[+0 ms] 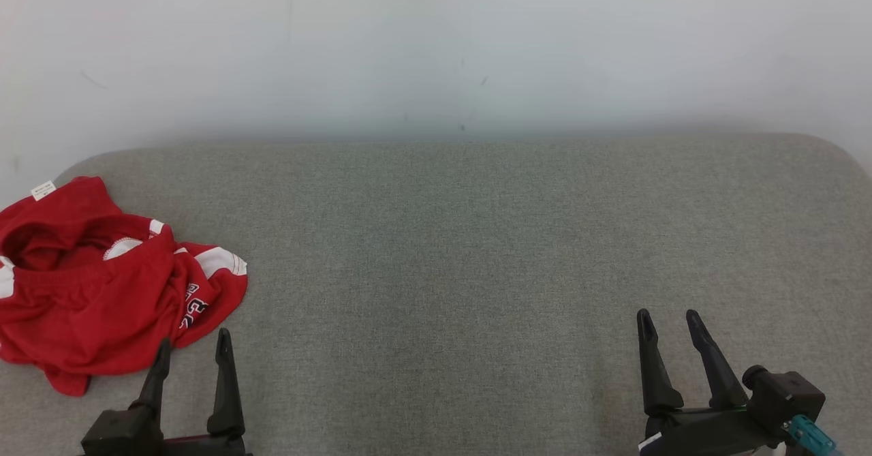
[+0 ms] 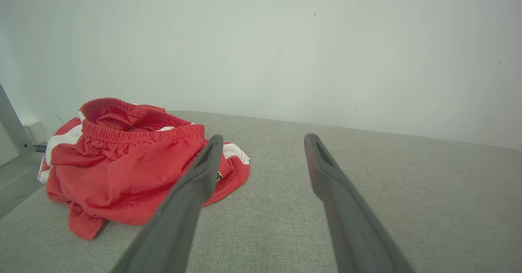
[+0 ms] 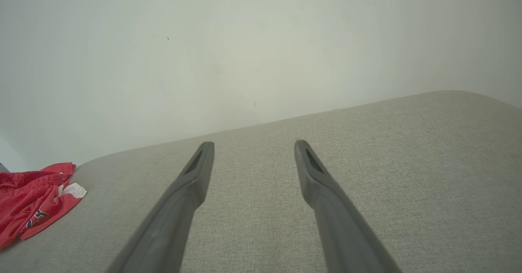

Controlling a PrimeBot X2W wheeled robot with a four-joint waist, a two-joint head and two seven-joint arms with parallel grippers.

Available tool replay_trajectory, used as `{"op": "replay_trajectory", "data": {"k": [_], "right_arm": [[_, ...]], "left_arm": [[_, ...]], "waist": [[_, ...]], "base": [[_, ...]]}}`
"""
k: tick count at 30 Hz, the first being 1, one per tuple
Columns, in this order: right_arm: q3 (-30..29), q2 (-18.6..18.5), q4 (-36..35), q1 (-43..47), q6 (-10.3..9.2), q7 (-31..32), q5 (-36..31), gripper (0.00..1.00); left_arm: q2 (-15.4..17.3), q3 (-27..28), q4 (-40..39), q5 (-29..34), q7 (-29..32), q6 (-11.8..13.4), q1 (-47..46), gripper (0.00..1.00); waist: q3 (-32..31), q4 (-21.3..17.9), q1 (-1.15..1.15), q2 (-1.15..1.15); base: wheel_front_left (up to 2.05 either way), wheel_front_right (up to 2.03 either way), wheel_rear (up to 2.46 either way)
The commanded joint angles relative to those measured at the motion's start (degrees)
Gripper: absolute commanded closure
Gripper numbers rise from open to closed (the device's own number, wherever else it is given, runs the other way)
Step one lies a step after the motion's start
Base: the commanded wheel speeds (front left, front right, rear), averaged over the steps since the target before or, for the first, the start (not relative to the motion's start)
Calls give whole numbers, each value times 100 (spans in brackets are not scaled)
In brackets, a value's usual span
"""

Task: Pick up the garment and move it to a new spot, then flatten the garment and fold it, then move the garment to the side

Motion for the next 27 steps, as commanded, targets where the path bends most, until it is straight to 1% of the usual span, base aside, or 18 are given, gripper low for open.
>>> {"op": "replay_trajectory", "data": {"k": [1,5,10,18,27], "right_arm": [[13,-28,-58,23,14,-59,-153,0],[10,-28,-72,48,15,-108,-289,0],[-5,-29,-80,62,16,-155,-265,0],[19,-30,-71,82,17,-243,-289,0],[47,-31,-36,87,19,-336,-607,0]], "left_arm": [[14,-3,-87,92,-58,-21,46,0],[18,-9,-163,262,-108,-45,93,0],[13,-1,-226,394,-155,-70,116,0],[-12,58,-253,579,-245,-213,177,0],[-46,70,-182,811,-341,-364,217,0]], "waist": [[-2,0,0,0],[-5,5,0,0],[-8,11,0,0],[-33,17,0,0],[-55,29,0,0]], "base": [[0,0,0],[0,0,0],[0,0,0],[0,0,0],[0,0,0]]}}
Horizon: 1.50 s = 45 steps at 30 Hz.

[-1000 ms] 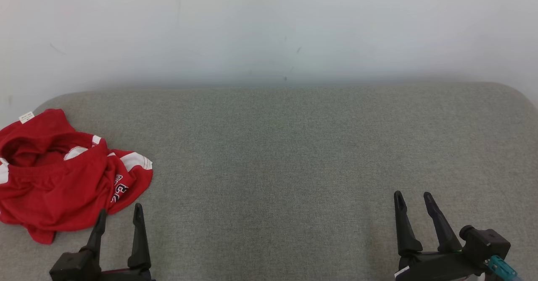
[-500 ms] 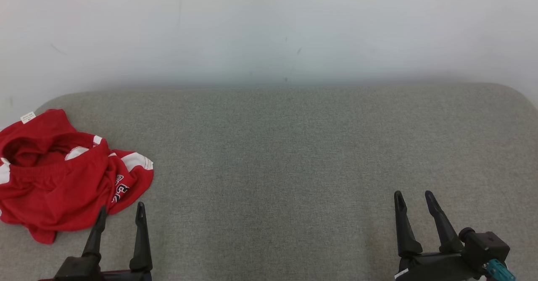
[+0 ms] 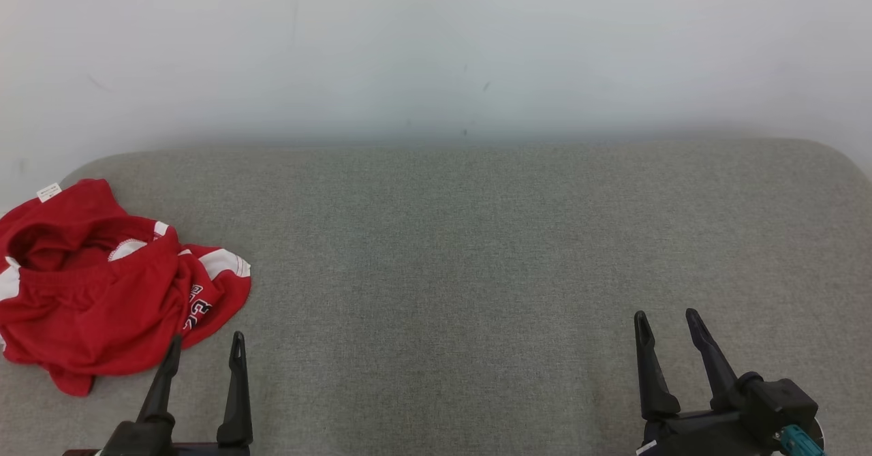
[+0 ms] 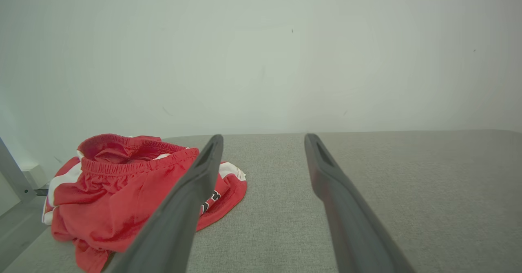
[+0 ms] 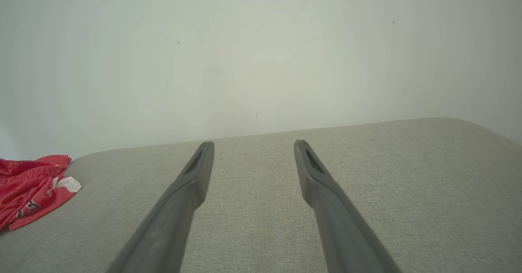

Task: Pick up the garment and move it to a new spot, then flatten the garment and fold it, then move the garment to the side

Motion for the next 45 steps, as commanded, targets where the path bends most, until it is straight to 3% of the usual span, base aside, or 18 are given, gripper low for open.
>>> {"op": "replay_trajectory", "data": {"k": [1,7,16,45], "right_arm": [[17,-23,1,39,19,-52,-158,0],[5,-24,16,81,20,-119,-295,0],[-59,-22,43,107,20,-114,26,0],[-22,-21,139,82,20,-114,145,0]], "left_arm": [[-2,1,24,127,-65,-29,76,0],[-4,9,165,250,-130,-95,83,0],[27,133,226,-152,-22,-195,54,0],[107,36,23,-299,184,-78,101,0]], "waist": [[-6,3,0,0],[-35,21,0,0],[-72,16,0,0],[-25,184,0,0]], "base": [[0,0,0],[0,0,0],[0,0,0],[0,0,0]]}}
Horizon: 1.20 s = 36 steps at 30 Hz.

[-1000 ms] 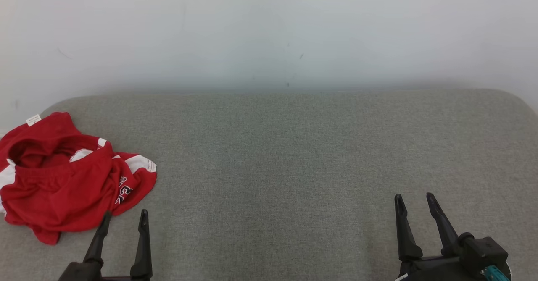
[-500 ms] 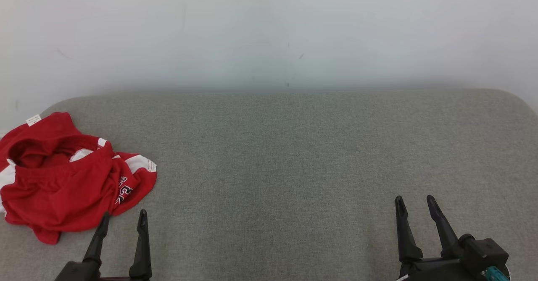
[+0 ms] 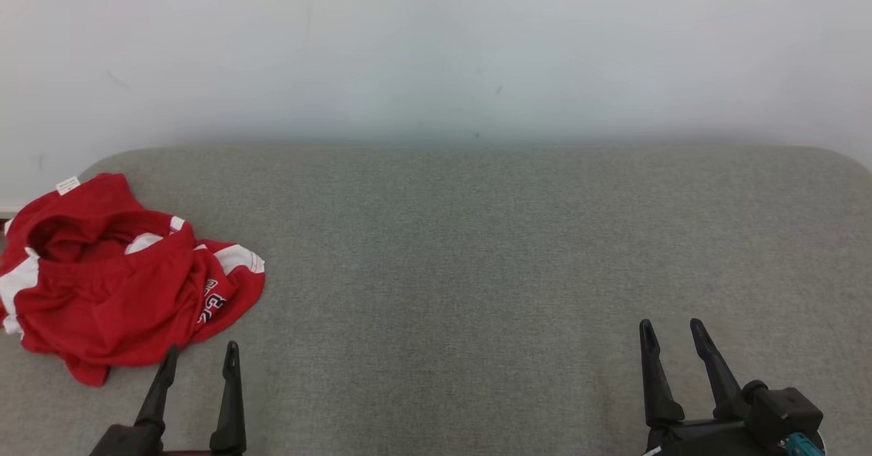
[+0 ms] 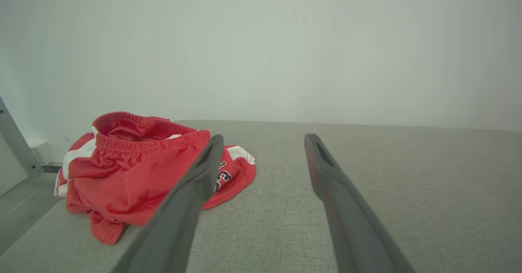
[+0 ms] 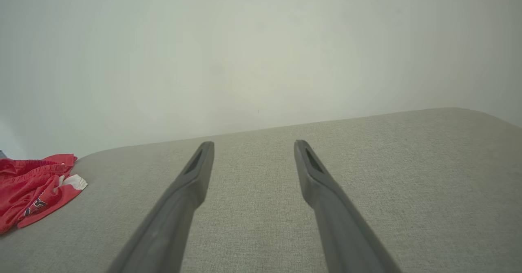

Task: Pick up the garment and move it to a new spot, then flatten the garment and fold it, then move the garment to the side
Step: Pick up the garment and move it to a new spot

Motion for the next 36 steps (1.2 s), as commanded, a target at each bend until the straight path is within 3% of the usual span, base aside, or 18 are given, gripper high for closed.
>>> {"op": "replay_trajectory", "data": {"k": [1,36], "right_arm": [[-2,-17,-3,32,19,-26,33,0],[108,-16,74,-34,19,-17,112,0]], "left_arm": [[18,-9,23,-24,2,4,-10,0],[200,50,206,-88,-29,283,-64,0]], "waist": [[14,98,0,0],[204,2733,0,0]], "base": [[0,0,0],[0,0,0]]}}
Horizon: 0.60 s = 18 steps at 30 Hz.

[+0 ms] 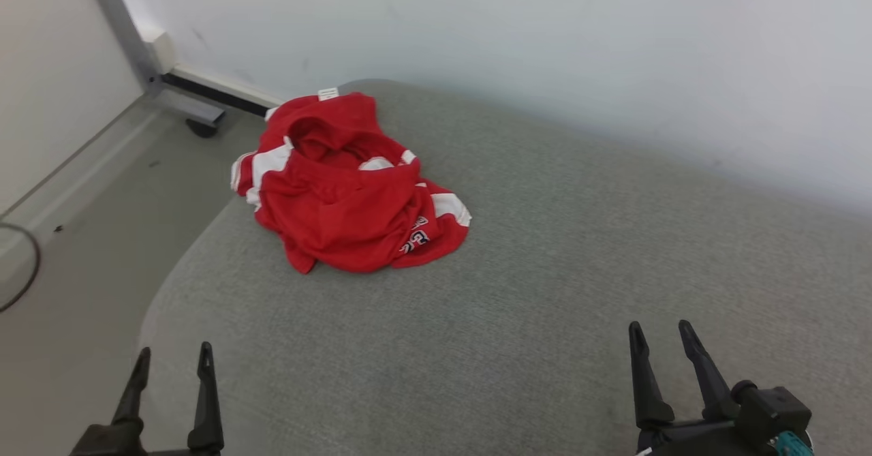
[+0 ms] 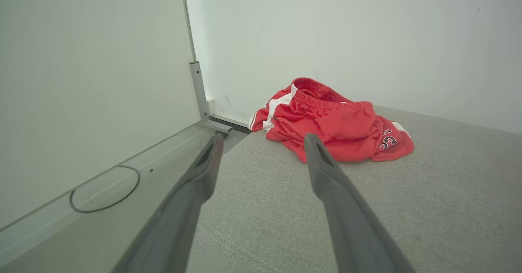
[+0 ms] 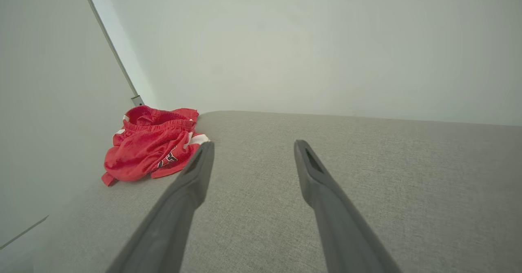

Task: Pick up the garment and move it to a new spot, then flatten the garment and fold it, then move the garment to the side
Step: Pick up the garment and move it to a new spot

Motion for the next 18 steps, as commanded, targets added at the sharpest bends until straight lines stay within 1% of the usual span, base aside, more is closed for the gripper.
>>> {"op": "replay_trajectory", "data": {"k": [1,8,13,15,18], "right_arm": [[41,-14,12,-74,19,-5,3,0],[214,-15,129,-306,19,-6,-63,0],[230,-15,168,-362,19,-6,-80,0],[167,-16,154,-345,19,-6,-113,0],[17,-15,90,-268,19,-6,-163,0]], "left_arm": [[14,39,-17,-44,-50,42,23,0],[11,211,-104,-104,-153,197,151,0],[-25,296,-147,-140,-200,284,183,0],[-14,306,-124,-164,-204,286,106,0],[39,257,-57,-148,-158,224,-178,0]], "waist": [[84,259,0,0],[237,328,0,0],[282,329,0,0],[301,318,0,0],[339,293,0,0]], "base": [[0,0,0],[0,0,0],[0,0,0],[0,0,0],[0,0,0]]}}
